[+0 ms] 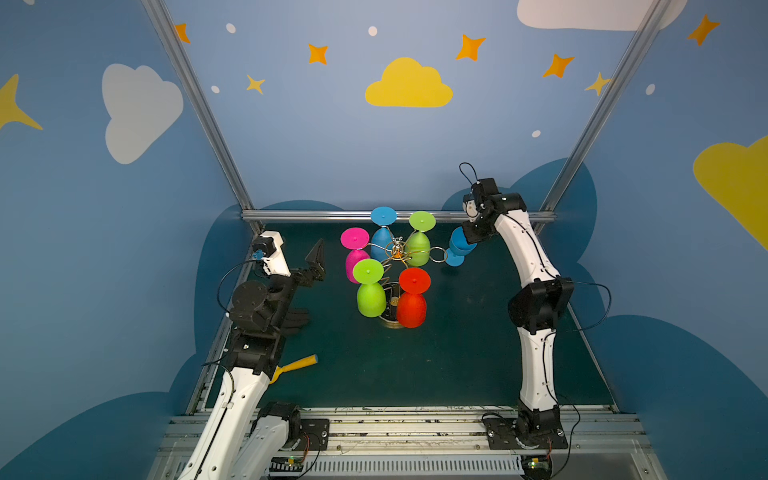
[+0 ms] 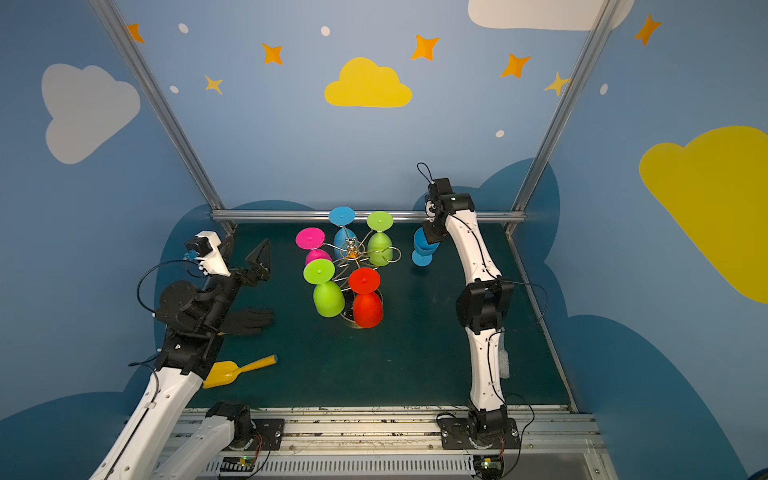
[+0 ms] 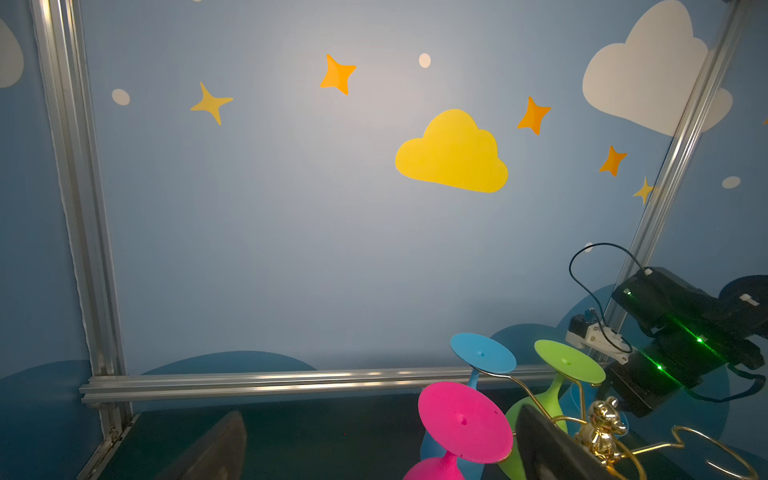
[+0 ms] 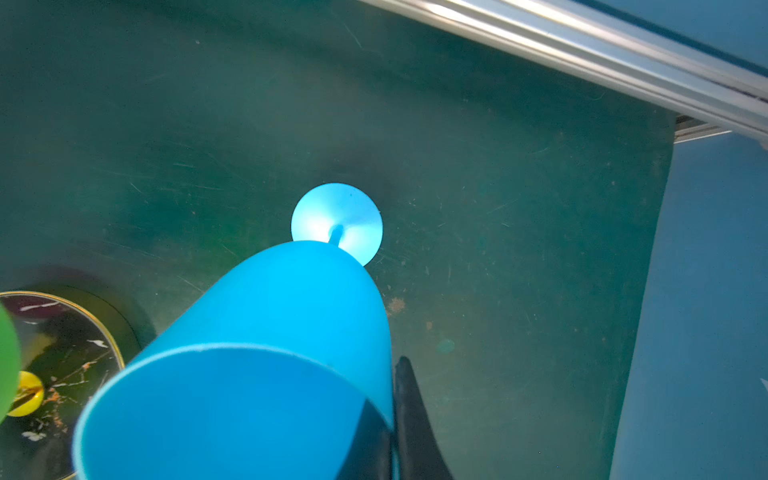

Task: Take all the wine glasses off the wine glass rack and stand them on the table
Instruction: 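Lower the blue glass foot-down onto the table with the right gripper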

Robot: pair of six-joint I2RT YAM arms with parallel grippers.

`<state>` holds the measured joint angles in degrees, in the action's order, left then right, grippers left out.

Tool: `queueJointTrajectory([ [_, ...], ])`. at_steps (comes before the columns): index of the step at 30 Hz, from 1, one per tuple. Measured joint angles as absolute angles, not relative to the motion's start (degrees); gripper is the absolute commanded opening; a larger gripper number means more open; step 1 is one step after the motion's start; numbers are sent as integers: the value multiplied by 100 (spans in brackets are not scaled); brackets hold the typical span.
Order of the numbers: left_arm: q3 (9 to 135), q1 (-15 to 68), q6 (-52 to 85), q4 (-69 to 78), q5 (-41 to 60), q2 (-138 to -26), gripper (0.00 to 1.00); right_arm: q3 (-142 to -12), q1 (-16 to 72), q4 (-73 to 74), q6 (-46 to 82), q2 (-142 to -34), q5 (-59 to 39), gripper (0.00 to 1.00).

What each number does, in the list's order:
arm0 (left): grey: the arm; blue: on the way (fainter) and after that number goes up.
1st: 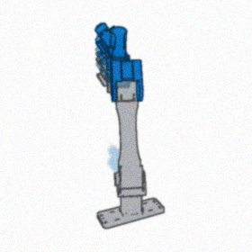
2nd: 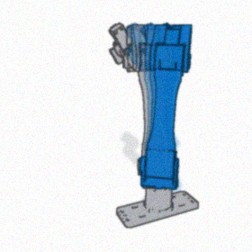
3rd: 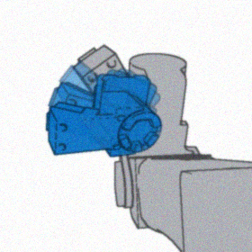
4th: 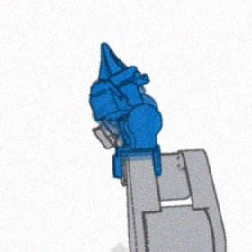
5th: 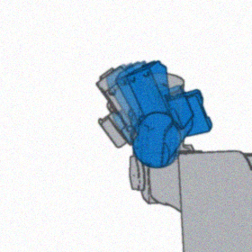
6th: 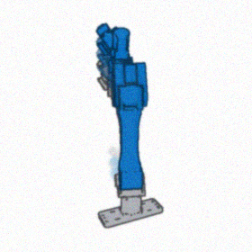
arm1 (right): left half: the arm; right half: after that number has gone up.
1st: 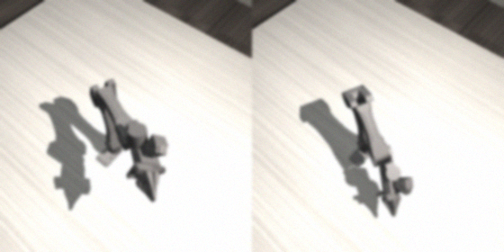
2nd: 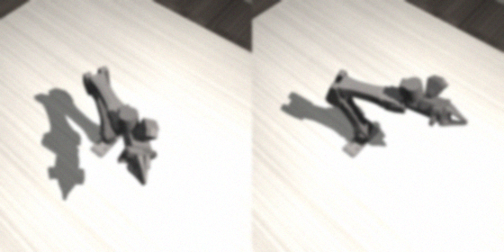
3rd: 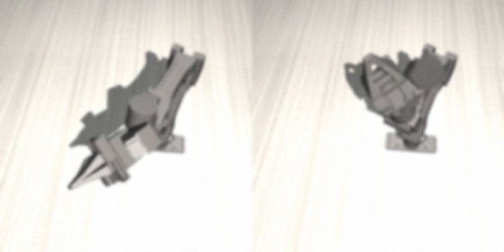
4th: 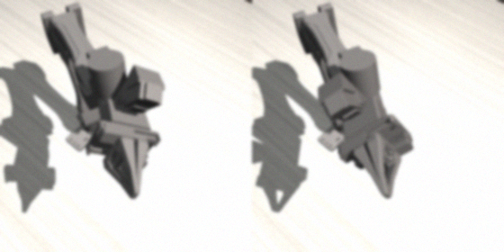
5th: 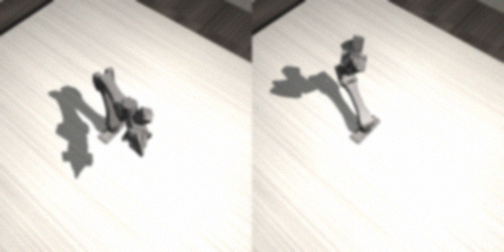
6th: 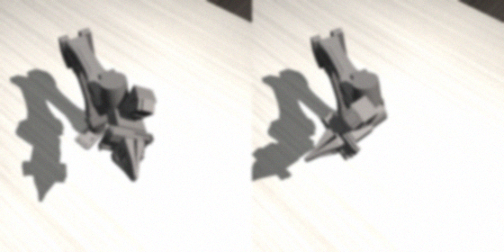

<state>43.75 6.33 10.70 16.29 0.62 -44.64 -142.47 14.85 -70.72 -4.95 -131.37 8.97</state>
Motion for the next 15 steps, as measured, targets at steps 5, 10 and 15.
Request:
queueJointTrajectory([
  [5,4375,613,1070,1629,60,-4453,100,-14256,1485,-7131,-502,-13288,825,0],
  [10,4375,600,1070,1629,60,-4453,100,-14256,1485,-7194,-502,-13380,753,0],
  [15,4375,600,1070,1629,60,-4453,100,-14258,1485,-7207,-499,-13391,676,1],
])
